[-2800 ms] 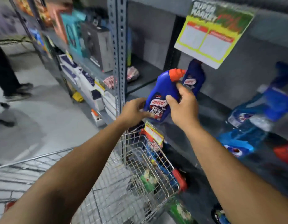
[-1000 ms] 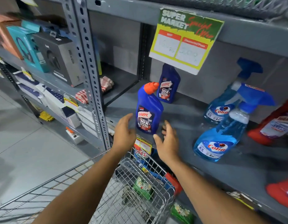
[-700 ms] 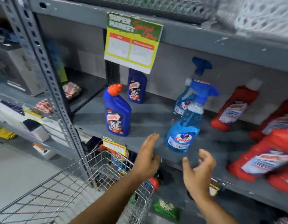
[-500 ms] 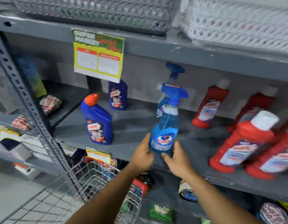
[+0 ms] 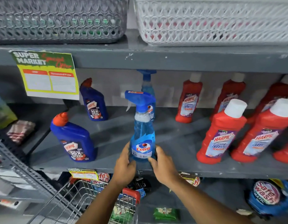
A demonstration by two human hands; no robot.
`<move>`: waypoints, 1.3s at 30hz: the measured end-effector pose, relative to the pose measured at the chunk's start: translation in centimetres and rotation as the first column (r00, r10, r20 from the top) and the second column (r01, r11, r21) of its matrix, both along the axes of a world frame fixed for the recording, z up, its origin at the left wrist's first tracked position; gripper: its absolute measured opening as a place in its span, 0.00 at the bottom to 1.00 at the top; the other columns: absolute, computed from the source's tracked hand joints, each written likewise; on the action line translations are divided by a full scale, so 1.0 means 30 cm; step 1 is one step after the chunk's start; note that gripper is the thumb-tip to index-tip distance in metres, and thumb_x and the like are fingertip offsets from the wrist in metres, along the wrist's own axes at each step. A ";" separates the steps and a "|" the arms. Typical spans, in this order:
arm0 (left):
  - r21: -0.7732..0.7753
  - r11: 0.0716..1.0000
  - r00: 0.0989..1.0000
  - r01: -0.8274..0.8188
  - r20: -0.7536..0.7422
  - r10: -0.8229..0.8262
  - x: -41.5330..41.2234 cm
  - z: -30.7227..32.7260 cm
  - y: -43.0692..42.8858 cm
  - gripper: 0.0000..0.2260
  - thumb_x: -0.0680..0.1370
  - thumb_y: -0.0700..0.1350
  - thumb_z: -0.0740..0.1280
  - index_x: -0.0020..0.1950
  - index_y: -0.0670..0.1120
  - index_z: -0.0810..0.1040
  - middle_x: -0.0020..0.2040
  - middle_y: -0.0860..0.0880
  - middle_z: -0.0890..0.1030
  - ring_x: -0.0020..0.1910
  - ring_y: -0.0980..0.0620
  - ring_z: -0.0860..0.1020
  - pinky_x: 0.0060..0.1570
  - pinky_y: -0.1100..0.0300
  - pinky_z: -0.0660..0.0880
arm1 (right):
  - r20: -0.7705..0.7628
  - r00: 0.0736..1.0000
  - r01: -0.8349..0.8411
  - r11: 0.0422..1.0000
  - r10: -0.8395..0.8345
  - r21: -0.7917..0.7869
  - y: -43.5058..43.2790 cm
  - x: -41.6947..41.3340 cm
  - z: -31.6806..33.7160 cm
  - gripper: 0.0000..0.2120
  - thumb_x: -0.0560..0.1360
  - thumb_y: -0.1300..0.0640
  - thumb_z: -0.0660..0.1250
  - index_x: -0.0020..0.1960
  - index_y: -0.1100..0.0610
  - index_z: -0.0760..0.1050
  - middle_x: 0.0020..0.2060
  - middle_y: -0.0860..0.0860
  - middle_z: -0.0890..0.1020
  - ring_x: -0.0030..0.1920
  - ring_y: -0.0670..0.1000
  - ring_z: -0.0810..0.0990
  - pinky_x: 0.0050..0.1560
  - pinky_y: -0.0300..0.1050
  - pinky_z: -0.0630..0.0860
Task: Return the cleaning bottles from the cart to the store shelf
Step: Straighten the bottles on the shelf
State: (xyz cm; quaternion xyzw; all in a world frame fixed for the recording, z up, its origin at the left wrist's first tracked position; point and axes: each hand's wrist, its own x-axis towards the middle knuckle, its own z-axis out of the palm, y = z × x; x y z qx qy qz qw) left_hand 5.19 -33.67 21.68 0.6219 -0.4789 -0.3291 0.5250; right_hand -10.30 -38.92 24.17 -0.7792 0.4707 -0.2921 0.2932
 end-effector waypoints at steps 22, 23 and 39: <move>-0.339 0.935 0.885 -0.107 0.396 0.245 -0.392 0.034 0.085 0.37 0.64 0.31 0.61 0.74 0.41 0.61 0.74 0.46 0.63 0.76 0.56 0.58 0.74 0.61 0.56 | 0.429 0.874 0.342 0.916 -0.228 -0.209 0.032 -0.432 0.003 0.10 0.71 0.52 0.65 0.51 0.51 0.71 0.46 0.45 0.72 0.47 0.46 0.73 0.49 0.44 0.71; -0.299 0.954 0.911 -0.018 0.388 0.138 -0.465 0.046 0.057 0.37 0.65 0.32 0.61 0.75 0.45 0.60 0.75 0.48 0.62 0.76 0.57 0.58 0.74 0.63 0.55 | 0.445 0.845 0.423 0.880 -0.297 -0.214 0.013 -0.510 -0.009 0.12 0.71 0.54 0.65 0.53 0.53 0.70 0.47 0.49 0.72 0.50 0.50 0.72 0.52 0.43 0.69; 0.004 0.990 0.990 -0.139 -0.034 0.139 -0.716 0.069 -0.202 0.27 0.65 0.25 0.56 0.59 0.44 0.77 0.54 0.45 0.83 0.55 0.51 0.81 0.63 0.49 0.75 | 0.021 1.000 0.019 0.998 -0.018 -0.060 -0.192 -0.657 -0.053 0.18 0.71 0.53 0.69 0.59 0.53 0.70 0.54 0.52 0.81 0.55 0.56 0.78 0.54 0.52 0.75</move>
